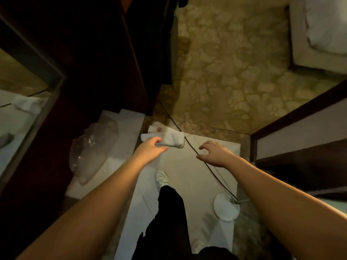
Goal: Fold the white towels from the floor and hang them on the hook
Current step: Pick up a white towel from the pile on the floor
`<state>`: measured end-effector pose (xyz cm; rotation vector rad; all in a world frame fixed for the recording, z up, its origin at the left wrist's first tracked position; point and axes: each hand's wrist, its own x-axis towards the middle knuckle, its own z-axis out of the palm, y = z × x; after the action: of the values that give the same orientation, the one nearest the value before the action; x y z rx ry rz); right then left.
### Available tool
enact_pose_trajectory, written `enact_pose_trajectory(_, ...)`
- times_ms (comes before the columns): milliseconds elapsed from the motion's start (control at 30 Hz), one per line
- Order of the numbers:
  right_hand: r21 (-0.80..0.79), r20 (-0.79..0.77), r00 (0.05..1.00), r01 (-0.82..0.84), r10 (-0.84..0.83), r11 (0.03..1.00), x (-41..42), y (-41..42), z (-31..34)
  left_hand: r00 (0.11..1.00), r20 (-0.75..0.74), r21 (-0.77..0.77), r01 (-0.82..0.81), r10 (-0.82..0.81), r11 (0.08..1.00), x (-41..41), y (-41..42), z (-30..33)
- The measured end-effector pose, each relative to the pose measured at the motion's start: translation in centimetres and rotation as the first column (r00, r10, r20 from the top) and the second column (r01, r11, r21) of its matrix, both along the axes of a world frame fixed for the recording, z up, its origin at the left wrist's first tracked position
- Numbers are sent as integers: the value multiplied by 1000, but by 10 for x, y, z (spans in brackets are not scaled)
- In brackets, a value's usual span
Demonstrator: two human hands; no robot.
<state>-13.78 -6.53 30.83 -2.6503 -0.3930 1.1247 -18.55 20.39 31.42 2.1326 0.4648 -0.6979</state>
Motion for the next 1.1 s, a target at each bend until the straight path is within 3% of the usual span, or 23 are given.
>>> enact_pose_trajectory(200, -54, -75, 995, 59, -63, 997, 96, 33, -81, 991, -110, -60, 73, -80, 996, 116, 34, -75)
enact_pose_trajectory(367, -65, -180, 974, 127, -137, 990, 147, 46, -149, 977, -207, -46, 44, -53, 998, 168, 47, -141)
enact_pose_trajectory(600, -96, -300, 930, 190, -210, 977, 210, 46, -305, 947, -322, -13, -16, 11, 1000, 227, 51, -288)
enact_pose_trajectory(733, -105, -330, 932, 119, -147, 987, 238, 54, -404, 912, -386, 18, -141, 137, 990, 249, 59, -388)
enact_pose_trajectory(900, -23, -230, 973, -22, 17, 999, 242, 80, -500, 816, -356, 247, -387, 455, 888, 244, 92, -486)
enact_pose_trajectory(967, 49, -170, 983, -64, 72, 997, 241, 96, -529, 861, -267, 363, -327, 433, 873, 237, 104, -516)
enact_pose_trajectory(1033, 97, -142, 977, -146, 159, 984, 242, 113, -555, 935, -235, 436, -145, 267, 889, 230, 114, -544)
enact_pose_trajectory(1100, 99, -122, 965, -223, 234, 970, 244, 127, -576, 954, -280, 488, 48, 104, 871, 223, 124, -567)
